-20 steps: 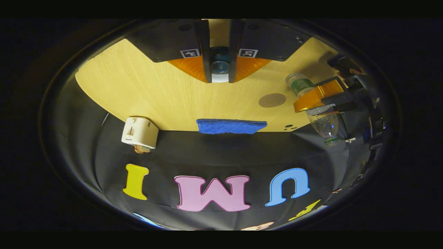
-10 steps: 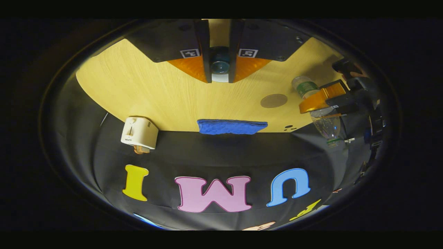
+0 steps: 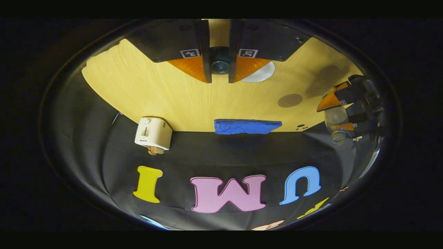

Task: Open the teacup lid with one hand, grasp the water bottle and pour water into the teacup with the other hand; after pouring, place the water bottle on the coaster and then close the teacup lid.

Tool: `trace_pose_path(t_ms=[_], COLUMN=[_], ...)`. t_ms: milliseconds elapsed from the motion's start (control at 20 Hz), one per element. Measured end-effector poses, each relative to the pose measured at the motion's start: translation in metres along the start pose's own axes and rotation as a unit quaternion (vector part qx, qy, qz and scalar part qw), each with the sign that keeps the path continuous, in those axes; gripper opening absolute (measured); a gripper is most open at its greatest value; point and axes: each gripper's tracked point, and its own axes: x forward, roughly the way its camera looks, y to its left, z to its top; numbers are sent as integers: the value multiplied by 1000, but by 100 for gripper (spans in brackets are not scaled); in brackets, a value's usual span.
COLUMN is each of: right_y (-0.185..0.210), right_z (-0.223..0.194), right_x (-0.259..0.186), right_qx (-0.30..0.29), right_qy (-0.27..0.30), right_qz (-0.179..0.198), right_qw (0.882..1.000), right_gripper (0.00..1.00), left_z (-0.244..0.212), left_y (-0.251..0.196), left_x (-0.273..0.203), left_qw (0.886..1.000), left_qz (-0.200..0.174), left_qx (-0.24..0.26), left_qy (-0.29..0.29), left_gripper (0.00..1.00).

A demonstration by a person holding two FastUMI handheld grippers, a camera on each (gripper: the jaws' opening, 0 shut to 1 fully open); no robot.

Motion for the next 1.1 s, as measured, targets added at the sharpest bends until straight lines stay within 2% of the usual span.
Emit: trace_pose_path(t_ms=[200, 400, 450, 500, 550, 700, 1000, 1050, 1100], right_y=[-27, -57, -64, -70, -74, -85, -96, -97, -98], right_z=[-3, -9, -10, -11, -11, -12, -20, -20, -20], right_x=[-10, -17, -19, -20, -21, -21, -20, -20, -20], right_qx=[8, 13, 13, 14, 14, 16, 12, 13, 12], right_qy=[0, 5, 6, 7, 7, 5, 11, 12, 12], right_qz=[-9, -25, -28, -31, -33, -36, -36, -35, -34], right_qw=[1000, 1000, 999, 999, 999, 999, 999, 999, 999], right_gripper=[25, 25, 30, 21, 25, 25, 25, 30, 30], left_z=[11, 20, 21, 21, 20, 15, 14, 14, 14], left_y=[-29, -55, -59, -64, -71, -83, -97, -100, -102], left_x=[7, 10, 9, 11, 14, 20, 32, 35, 37], left_qw=[994, 985, 983, 980, 976, 963, 940, 934, 928], left_qz=[-26, -48, -53, -59, -66, -85, -109, -117, -120], left_qx=[102, 160, 172, 187, 204, 254, 322, 336, 352], left_qy=[-23, -38, -38, -38, -36, -32, -36, -36, -38], left_gripper=[76, 75, 76, 75, 77, 76, 75, 75, 75])
